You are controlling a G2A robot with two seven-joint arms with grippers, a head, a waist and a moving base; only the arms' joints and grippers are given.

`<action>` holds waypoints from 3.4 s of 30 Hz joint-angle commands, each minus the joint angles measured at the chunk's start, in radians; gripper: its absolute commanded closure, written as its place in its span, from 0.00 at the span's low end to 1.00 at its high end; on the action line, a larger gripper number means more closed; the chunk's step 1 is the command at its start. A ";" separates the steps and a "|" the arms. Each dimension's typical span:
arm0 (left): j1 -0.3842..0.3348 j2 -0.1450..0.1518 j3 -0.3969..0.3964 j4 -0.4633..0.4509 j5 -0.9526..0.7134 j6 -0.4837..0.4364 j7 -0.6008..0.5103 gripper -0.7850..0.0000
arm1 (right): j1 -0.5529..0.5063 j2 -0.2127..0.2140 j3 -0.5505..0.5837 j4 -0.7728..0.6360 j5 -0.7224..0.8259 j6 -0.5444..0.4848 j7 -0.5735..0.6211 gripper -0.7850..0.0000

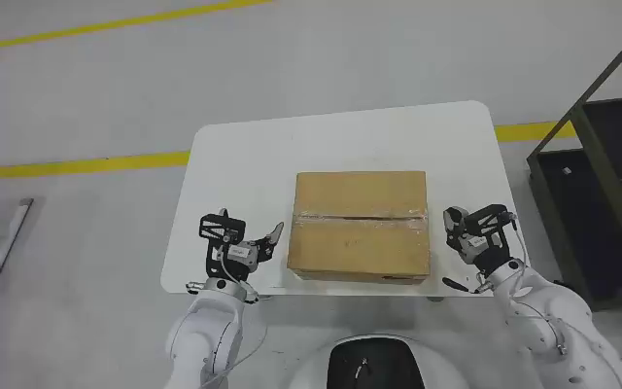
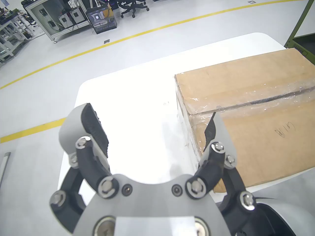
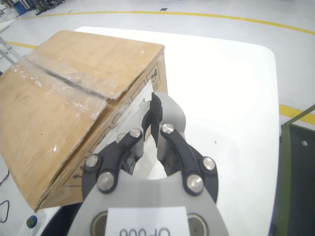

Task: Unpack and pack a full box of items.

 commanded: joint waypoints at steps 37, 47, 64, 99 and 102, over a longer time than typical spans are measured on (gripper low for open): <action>0.001 0.002 0.015 -0.023 0.002 -0.049 0.025 0.00 | 0.160 -0.013 -0.219 0.118 -0.076 -0.023 0.011 1.00; -0.050 0.008 0.158 -0.109 0.089 -0.229 -0.046 0.00 | 0.023 0.007 -0.057 0.037 -0.006 -0.023 -0.028 1.00; -0.064 0.010 0.171 -0.113 0.136 -0.249 -0.058 0.00 | -0.180 0.021 0.068 -0.126 -0.011 -0.026 -0.128 1.00; -0.446 -0.069 0.599 0.222 0.371 -0.211 -0.338 0.00 | -0.274 0.029 0.131 -0.176 0.026 -0.057 -0.177 1.00; -0.456 -0.073 0.609 0.245 0.390 -0.215 -0.352 0.00 | -0.268 0.028 0.122 -0.175 0.024 -0.057 -0.174 1.00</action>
